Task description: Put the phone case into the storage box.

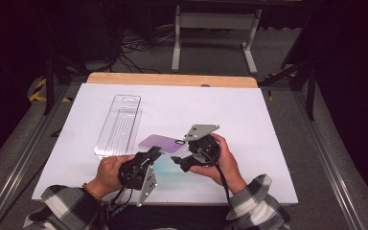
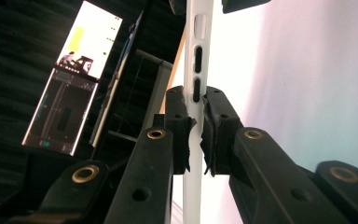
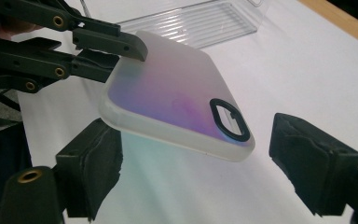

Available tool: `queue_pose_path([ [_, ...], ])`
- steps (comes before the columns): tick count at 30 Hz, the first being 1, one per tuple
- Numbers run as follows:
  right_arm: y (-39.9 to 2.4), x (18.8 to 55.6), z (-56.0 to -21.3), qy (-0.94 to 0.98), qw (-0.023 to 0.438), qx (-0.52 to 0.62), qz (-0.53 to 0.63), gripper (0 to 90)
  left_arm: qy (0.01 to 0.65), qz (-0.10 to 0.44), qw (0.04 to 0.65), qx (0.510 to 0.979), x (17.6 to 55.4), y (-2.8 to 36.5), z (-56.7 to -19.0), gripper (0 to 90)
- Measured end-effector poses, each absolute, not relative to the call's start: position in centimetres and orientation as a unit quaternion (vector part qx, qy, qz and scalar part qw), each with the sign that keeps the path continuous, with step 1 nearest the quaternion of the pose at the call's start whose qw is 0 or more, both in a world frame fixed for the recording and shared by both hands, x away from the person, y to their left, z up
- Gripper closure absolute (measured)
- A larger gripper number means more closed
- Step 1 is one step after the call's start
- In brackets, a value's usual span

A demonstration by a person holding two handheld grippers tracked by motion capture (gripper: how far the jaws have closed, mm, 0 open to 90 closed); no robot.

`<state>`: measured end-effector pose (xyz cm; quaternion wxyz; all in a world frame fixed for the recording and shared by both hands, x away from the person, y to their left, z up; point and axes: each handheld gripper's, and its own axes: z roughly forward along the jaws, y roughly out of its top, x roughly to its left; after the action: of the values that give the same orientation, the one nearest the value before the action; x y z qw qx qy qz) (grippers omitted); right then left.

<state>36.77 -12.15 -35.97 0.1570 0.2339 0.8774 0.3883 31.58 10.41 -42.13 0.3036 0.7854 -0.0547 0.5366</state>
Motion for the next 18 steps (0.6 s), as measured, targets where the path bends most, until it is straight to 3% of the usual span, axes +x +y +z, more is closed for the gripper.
queue_pose_path([
  [18, -12.7, 36.1, -36.1, 0.862, 0.220, 0.216, 0.402, 18.3, 0.010, 0.466, 0.384, 0.797, 32.8, 11.8, -40.8, 81.8],
])
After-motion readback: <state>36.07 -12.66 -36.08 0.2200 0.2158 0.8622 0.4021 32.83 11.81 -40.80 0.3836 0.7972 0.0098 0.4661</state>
